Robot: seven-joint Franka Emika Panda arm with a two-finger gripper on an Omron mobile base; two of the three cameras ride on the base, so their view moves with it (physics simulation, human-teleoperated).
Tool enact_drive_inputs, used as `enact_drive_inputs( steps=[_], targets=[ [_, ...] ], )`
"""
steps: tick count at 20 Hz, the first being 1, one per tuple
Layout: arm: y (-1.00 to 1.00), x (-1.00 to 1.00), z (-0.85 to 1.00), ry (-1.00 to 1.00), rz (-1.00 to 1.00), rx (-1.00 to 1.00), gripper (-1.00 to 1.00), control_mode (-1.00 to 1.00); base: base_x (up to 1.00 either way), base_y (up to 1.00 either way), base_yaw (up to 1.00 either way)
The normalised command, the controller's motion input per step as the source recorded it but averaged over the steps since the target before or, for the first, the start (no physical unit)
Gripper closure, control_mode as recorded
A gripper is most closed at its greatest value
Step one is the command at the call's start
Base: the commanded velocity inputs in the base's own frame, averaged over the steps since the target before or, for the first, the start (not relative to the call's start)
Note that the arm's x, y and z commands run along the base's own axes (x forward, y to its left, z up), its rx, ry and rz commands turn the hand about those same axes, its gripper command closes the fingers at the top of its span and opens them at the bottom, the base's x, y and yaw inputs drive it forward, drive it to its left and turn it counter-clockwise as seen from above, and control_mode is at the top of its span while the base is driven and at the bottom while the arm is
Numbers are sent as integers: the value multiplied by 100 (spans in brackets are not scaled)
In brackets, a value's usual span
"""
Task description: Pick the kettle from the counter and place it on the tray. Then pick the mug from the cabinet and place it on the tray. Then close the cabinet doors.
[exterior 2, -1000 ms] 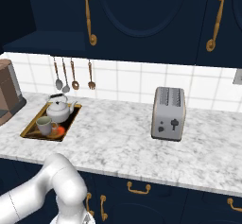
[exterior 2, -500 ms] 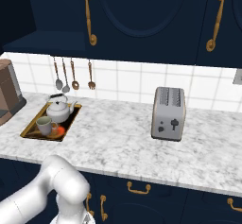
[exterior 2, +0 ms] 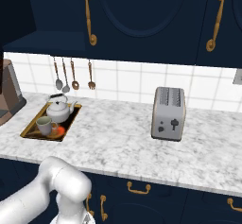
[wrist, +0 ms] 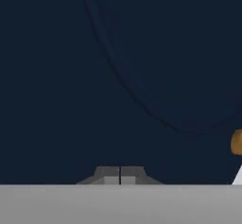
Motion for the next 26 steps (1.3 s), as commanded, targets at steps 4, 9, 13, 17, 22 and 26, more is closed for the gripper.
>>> enact_drive_inputs(
  steps=[4,9,13,17,22,26],
  targets=[
    [-87,47,30,55,4,18,100,-100,0,0,0],
    [-88,51,26,55,4,11,100,-100,0,0,0],
    [-93,58,3,48,9,4,100,-100,0,0,0],
    [-85,53,0,41,12,0,100,-100,0,0,0],
    [-94,51,0,39,15,2,100,-100,0,0,0],
    [-86,60,-8,32,17,2,100,-100,0,0,0]
  ],
)
